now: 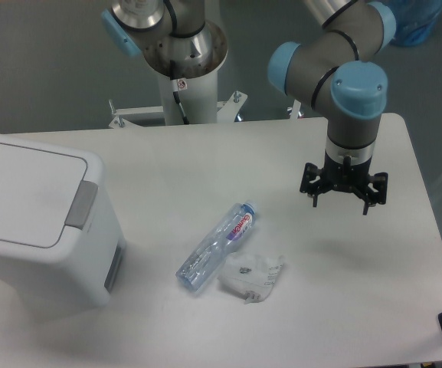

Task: Open the trash can
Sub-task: 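Lower the open gripper slightly above the table beside the bottle, then move the gripper across the table to the trash can lid edge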

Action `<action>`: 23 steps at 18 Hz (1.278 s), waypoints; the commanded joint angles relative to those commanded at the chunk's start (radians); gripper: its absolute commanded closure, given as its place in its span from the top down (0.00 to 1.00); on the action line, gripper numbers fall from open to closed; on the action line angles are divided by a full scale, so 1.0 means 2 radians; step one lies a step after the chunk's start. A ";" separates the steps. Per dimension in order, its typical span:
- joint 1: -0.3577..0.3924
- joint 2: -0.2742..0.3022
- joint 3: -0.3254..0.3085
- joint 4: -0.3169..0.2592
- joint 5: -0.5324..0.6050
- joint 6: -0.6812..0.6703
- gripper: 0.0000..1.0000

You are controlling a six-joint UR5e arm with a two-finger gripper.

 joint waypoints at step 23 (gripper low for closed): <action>-0.172 0.087 0.050 -0.012 -0.157 -0.237 1.00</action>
